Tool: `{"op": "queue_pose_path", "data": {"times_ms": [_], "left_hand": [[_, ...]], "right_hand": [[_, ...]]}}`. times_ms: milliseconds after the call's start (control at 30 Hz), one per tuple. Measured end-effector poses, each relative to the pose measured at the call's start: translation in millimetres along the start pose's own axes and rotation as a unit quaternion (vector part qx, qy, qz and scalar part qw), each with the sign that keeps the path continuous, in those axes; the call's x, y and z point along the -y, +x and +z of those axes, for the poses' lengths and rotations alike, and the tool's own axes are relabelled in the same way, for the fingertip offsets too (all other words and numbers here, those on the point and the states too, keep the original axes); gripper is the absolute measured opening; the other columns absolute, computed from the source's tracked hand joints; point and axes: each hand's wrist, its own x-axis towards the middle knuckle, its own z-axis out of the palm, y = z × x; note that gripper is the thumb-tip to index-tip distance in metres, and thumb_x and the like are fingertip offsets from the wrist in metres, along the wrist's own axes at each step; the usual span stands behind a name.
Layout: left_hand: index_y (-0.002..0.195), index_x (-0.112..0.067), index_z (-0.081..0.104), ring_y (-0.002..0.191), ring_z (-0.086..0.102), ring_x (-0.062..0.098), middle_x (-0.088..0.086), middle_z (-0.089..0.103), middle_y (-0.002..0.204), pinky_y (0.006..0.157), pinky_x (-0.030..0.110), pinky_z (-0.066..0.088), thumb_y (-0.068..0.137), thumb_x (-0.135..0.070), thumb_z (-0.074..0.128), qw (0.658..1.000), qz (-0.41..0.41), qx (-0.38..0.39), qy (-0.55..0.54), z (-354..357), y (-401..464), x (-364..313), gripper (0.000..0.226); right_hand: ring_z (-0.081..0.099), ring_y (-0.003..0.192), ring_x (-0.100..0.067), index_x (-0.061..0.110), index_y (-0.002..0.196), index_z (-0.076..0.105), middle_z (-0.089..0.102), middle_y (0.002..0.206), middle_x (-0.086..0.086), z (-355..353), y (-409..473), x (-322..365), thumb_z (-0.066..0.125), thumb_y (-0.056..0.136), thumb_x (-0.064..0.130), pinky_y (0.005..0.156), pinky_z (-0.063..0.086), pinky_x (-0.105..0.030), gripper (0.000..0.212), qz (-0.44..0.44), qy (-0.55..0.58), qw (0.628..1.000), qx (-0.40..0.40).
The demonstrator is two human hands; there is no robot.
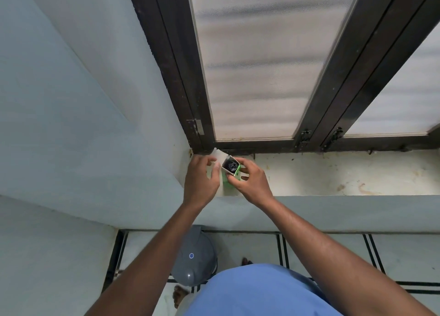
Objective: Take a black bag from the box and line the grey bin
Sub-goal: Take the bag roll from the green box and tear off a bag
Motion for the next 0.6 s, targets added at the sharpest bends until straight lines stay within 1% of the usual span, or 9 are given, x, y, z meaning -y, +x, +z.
{"op": "queue_pose_path", "data": {"times_ms": [33, 67, 133, 200, 267, 367, 433, 533, 600], "left_hand": [[0.122, -0.020, 0.070, 0.108, 0.061, 0.012, -0.005, 0.061, 0.118, 0.085, 0.025, 0.056, 0.105, -0.030, 0.069, 0.998, 0.063, -0.003, 0.013, -2, -1, -3, 0.020], [0.122, -0.021, 0.070, 0.108, 0.060, 0.010, -0.007, 0.061, 0.118, 0.083, 0.024, 0.055, 0.104, -0.032, 0.069, 0.993, 0.110, 0.017, 0.024, -5, -1, -8, 0.021], [0.125, -0.023, 0.071, 0.110, 0.058, 0.010, -0.008, 0.065, 0.120, 0.084, 0.026, 0.055, 0.103, -0.037, 0.071, 0.984, 0.151, 0.069, 0.068, -11, 5, -18, 0.027], [0.125, -0.024, 0.075, 0.110, 0.058, 0.014, -0.009, 0.072, 0.122, 0.085, 0.034, 0.057, 0.101, -0.039, 0.072, 0.975, 0.160, 0.099, 0.119, -14, 14, -26, 0.029], [0.124, -0.027, 0.078, 0.108, 0.060, 0.015, -0.007, 0.076, 0.119, 0.084, 0.040, 0.058, 0.100, -0.038, 0.074, 0.971, 0.154, 0.117, 0.140, -18, 22, -32, 0.027], [0.124, -0.031, 0.081, 0.103, 0.067, 0.017, -0.006, 0.079, 0.113, 0.080, 0.036, 0.059, 0.100, -0.037, 0.074, 0.963, 0.147, 0.139, 0.178, -23, 31, -40, 0.025], [0.121, -0.032, 0.082, 0.096, 0.071, 0.017, -0.007, 0.081, 0.108, 0.074, 0.033, 0.058, 0.098, -0.038, 0.074, 0.946, 0.165, 0.160, 0.227, -25, 34, -49, 0.026], [0.121, -0.034, 0.082, 0.089, 0.073, 0.018, -0.008, 0.082, 0.101, 0.068, 0.033, 0.059, 0.092, -0.040, 0.074, 0.925, 0.162, 0.184, 0.289, -25, 39, -61, 0.031], [0.116, -0.033, 0.082, 0.085, 0.072, 0.020, -0.006, 0.080, 0.097, 0.063, 0.031, 0.053, 0.091, -0.037, 0.075, 0.914, 0.154, 0.191, 0.322, -22, 43, -66, 0.027]], "right_hand": [[0.069, 0.116, -0.006, 0.031, 0.143, 0.068, 0.072, 0.131, 0.013, 1, 0, 0, 0.087, 0.091, 0.041, 0.097, 0.065, -0.037, 0.056, -0.001, 0.003, 1.000, 0.000], [0.069, 0.116, -0.005, 0.033, 0.142, 0.068, 0.072, 0.130, 0.015, 2, -1, 0, 0.087, 0.091, 0.043, 0.097, 0.065, -0.036, 0.055, -0.003, 0.004, 1.000, 0.000], [0.070, 0.116, -0.006, 0.034, 0.142, 0.068, 0.072, 0.131, 0.016, 4, -1, 1, 0.086, 0.091, 0.044, 0.097, 0.065, -0.037, 0.055, -0.006, 0.004, 1.000, 0.003], [0.069, 0.119, -0.008, 0.034, 0.144, 0.067, 0.073, 0.134, 0.015, 5, -1, 1, 0.084, 0.091, 0.043, 0.098, 0.065, -0.040, 0.057, -0.007, 0.002, 1.000, 0.006], [0.069, 0.119, -0.008, 0.035, 0.145, 0.066, 0.072, 0.135, 0.015, 5, -1, 1, 0.083, 0.091, 0.042, 0.099, 0.064, -0.040, 0.057, -0.008, 0.000, 1.000, 0.009], [0.068, 0.119, -0.007, 0.035, 0.146, 0.066, 0.072, 0.135, 0.016, 4, -1, 1, 0.083, 0.091, 0.040, 0.100, 0.064, -0.039, 0.057, -0.007, -0.003, 1.000, 0.007], [0.067, 0.120, -0.007, 0.034, 0.147, 0.065, 0.072, 0.137, 0.014, 4, -1, -1, 0.084, 0.092, 0.038, 0.102, 0.063, -0.039, 0.059, -0.005, -0.009, 1.000, 0.008], [0.068, 0.121, -0.009, 0.036, 0.148, 0.064, 0.073, 0.137, 0.013, 5, 0, -2, 0.084, 0.090, 0.041, 0.102, 0.063, -0.040, 0.061, 0.000, -0.017, 1.000, 0.008], [0.068, 0.121, -0.011, 0.036, 0.149, 0.063, 0.074, 0.136, 0.010, 6, -1, -2, 0.084, 0.090, 0.043, 0.102, 0.062, -0.038, 0.062, 0.008, -0.020, 1.000, 0.009]]}}
